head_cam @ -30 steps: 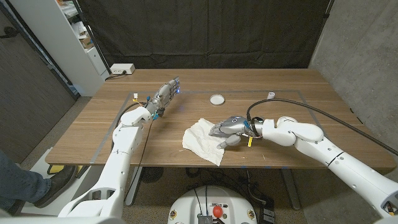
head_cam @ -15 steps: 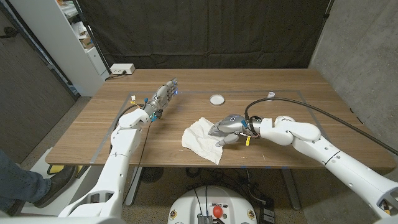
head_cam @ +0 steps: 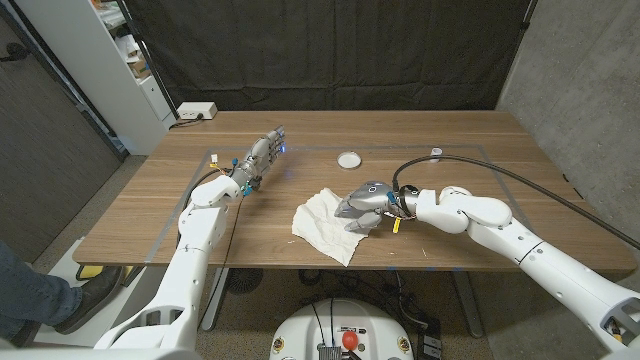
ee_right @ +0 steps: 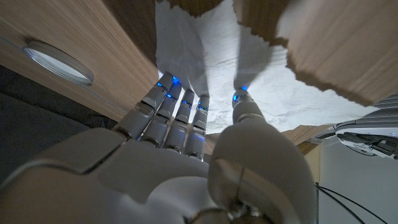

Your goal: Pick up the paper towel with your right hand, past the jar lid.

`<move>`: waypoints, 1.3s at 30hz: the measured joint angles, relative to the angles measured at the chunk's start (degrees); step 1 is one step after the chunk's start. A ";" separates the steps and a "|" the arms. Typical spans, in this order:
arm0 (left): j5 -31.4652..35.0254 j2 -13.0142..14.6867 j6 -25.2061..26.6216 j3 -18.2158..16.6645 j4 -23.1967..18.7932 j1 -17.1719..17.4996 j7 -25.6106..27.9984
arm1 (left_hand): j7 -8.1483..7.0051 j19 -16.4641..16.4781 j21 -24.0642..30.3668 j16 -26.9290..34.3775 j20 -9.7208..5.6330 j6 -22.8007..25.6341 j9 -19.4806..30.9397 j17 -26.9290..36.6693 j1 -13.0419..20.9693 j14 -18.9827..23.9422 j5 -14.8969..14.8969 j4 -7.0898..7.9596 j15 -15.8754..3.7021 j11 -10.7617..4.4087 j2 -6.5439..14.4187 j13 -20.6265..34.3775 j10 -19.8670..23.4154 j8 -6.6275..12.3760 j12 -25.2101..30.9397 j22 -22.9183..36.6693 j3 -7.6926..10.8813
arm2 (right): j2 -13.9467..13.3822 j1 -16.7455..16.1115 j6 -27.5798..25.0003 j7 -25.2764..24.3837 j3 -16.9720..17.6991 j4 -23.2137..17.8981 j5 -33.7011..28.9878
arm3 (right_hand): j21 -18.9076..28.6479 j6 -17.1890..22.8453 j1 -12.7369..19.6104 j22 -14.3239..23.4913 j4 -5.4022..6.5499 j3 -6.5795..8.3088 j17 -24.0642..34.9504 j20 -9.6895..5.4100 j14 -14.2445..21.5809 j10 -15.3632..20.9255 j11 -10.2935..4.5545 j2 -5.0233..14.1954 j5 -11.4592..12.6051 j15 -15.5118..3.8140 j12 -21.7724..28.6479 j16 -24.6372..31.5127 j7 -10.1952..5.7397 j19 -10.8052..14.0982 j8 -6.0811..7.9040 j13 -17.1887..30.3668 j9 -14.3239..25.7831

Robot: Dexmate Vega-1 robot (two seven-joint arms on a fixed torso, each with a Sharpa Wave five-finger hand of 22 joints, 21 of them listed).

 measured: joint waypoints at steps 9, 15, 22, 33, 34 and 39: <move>0.18 0.00 0.39 -0.04 0.12 -0.11 0.11 | 0.00 0.00 0.00 0.00 0.00 0.00 0.00 0.00 0.00 0.00 0.00 0.00 0.00 0.01 0.00 0.00 0.00 0.00 0.00 0.00 0.00 | 0.46 0.85 0.14 -1.86 -0.90 1.87 -0.63 | 0.53 1.93 3.81 -0.03 -0.63 0.30 1.82 0.10 0.80 1.60 -0.78 -0.64 0.00 -0.41 0.51 1.89 -0.47 0.93 0.21 0.40 0.09; 0.35 0.13 0.86 -0.09 0.06 -0.11 0.18 | 0.00 0.00 0.00 0.00 0.00 0.00 0.00 0.00 0.00 0.00 0.00 0.00 0.00 0.01 0.00 0.00 0.01 0.00 0.00 0.00 0.00 | 0.83 1.29 0.02 -4.52 -1.65 3.44 -1.57 | 1.00 4.27 6.67 0.17 -0.62 0.30 3.37 0.08 1.93 3.85 -1.13 -0.73 0.00 -1.54 1.11 3.59 -1.16 1.76 0.76 0.41 -0.10; 0.55 0.28 1.32 -0.10 -0.27 -0.11 0.21 | 0.00 0.00 0.00 0.00 0.00 0.00 0.00 0.00 -0.30 0.00 0.00 0.01 0.00 0.01 0.30 0.00 0.01 0.00 0.00 0.00 0.01 | 1.12 1.67 -0.37 -7.44 -2.64 5.23 -2.50 | 1.96 7.10 9.41 0.45 -0.42 0.10 5.53 -0.30 3.39 5.95 -2.05 -0.18 0.00 -3.01 2.96 6.39 -3.00 3.39 1.52 0.47 -0.13; 0.65 0.45 1.73 -0.09 -0.53 -0.09 0.07 | 0.01 0.00 0.00 0.00 -0.01 0.00 0.00 0.00 -0.30 0.00 0.00 -0.15 0.00 0.01 0.30 0.00 0.01 0.00 0.00 0.00 0.17 | 1.63 2.01 -1.54 -12.26 -3.99 7.30 -4.27 | 4.66 9.86 14.23 1.70 -0.20 -0.12 5.54 -0.95 5.02 7.98 -4.08 0.86 0.01 -4.37 6.18 10.67 -5.76 5.89 2.74 0.48 -0.09; 0.65 0.45 1.73 -0.09 -0.53 -0.09 0.03 | 0.01 0.00 0.00 0.00 -0.01 0.00 0.00 0.00 -0.30 0.00 0.00 -0.15 0.00 0.01 0.30 0.00 0.01 0.00 0.00 0.00 0.17 | 1.66 2.02 -2.02 -13.34 -4.07 7.44 -4.32 | 4.98 9.87 14.80 1.90 -0.20 -0.12 6.39 -1.01 5.11 7.99 -4.08 0.73 0.01 -4.33 6.62 10.68 -5.77 5.95 3.09 0.48 -0.09; 0.65 0.48 1.73 -0.15 0.21 -0.62 -0.08 | 0.01 0.00 0.00 0.00 -0.01 0.00 0.00 0.00 -0.30 0.00 0.00 -0.15 0.00 0.01 0.30 0.00 0.01 0.00 0.00 0.00 0.17 | 1.75 2.04 -2.82 -14.69 -4.34 7.75 -4.33 | 5.87 11.29 16.17 2.55 -0.20 -0.12 7.07 -0.82 5.41 9.41 -5.50 1.08 -0.21 -4.59 7.71 12.33 -7.20 6.14 3.83 0.48 -0.05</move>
